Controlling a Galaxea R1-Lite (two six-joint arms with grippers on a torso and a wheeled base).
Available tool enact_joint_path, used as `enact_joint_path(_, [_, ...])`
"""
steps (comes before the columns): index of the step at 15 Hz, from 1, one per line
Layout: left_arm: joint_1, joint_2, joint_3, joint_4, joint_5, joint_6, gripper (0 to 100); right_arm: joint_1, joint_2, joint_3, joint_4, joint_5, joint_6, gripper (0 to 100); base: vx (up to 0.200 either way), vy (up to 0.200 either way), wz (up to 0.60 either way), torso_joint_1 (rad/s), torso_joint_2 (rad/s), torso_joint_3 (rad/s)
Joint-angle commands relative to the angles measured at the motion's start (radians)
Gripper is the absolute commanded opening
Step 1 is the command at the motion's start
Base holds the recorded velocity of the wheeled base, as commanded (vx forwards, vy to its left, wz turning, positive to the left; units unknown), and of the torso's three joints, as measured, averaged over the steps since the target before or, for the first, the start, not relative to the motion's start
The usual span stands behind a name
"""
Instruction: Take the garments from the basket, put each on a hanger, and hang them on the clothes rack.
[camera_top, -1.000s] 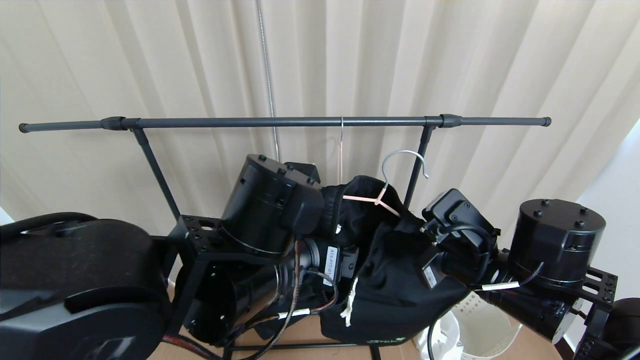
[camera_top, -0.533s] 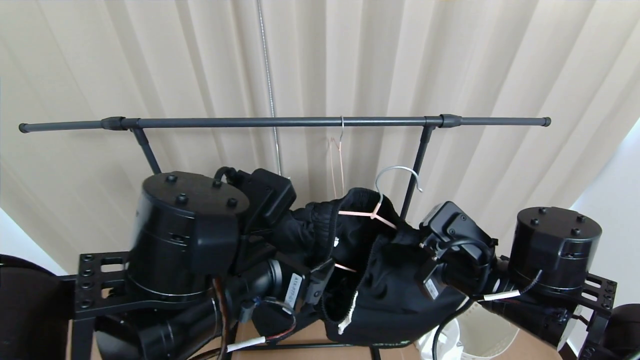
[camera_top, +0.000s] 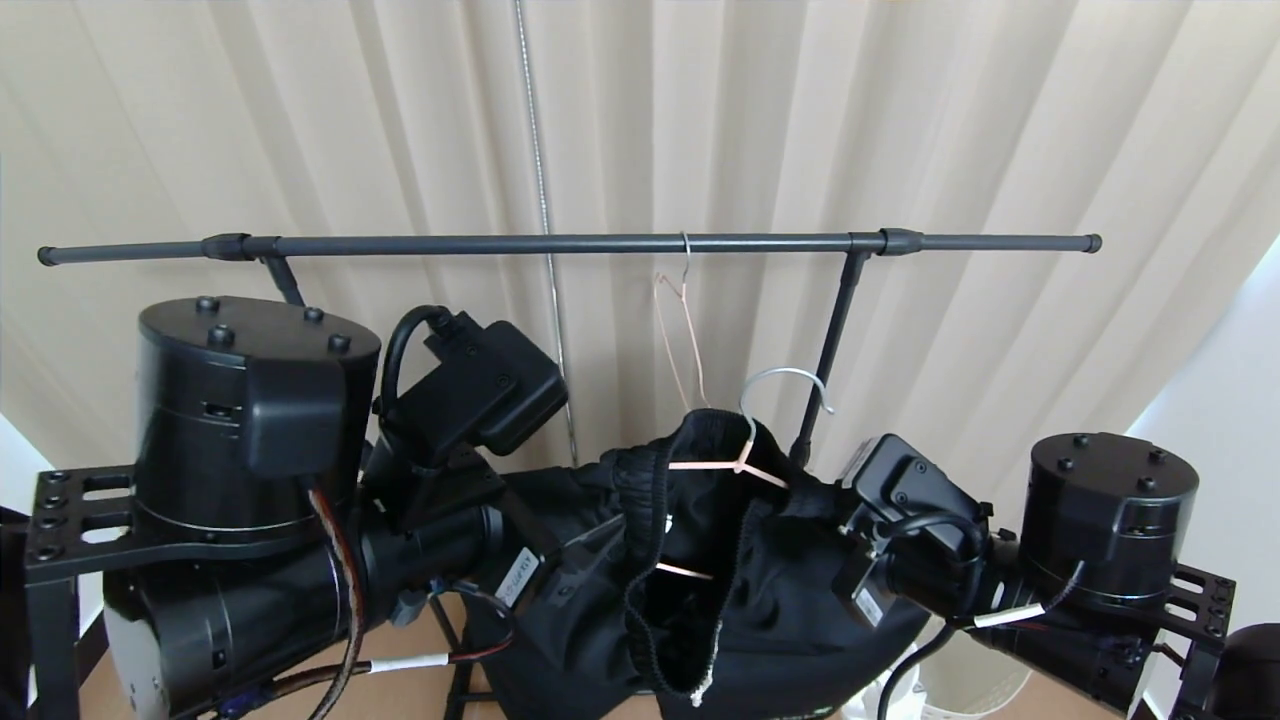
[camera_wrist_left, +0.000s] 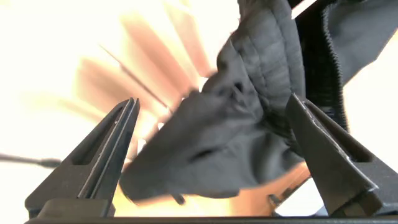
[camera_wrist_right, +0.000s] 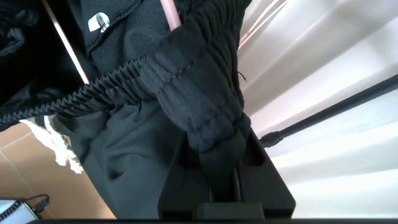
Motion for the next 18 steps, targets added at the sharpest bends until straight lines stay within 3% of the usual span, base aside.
enact_joint_path(1, [0.044, 0.03, -0.03, 0.007, -0.061, 0.056, 100, 0.003, -0.001, 0.009, 0.0, 0.011, -0.004, 0, 0.0, 0.0, 0.0, 0.0, 0.0, 0.0])
enact_joint_path(4, [0.088, 0.063, -0.081, 0.094, -0.185, 0.143, 100, 0.003, -0.002, 0.015, 0.0, 0.043, -0.006, 0, 0.0, 0.0, 0.0, 0.0, 0.0, 0.0])
enact_joint_path(9, [0.17, 0.133, -0.291, 0.339, -0.447, 0.148, 100, 0.006, 0.001, 0.015, 0.0, 0.066, -0.006, 0, 0.0, 0.0, 0.0, 0.0, 0.0, 0.0])
enact_joint_path(13, [0.166, 0.237, -0.401, 0.401, -0.51, 0.165, 100, 0.017, 0.001, 0.017, 0.0, 0.067, -0.006, 0, 0.0, 0.0, 0.0, 0.0, 0.0, 0.0])
enact_joint_path(18, [0.166, 0.308, -0.4, 0.395, -0.504, 0.166, 100, 0.018, -0.011, 0.022, 0.0, 0.067, -0.006, 0, 0.0, 0.0, 0.0, 0.0, 0.0, 0.0])
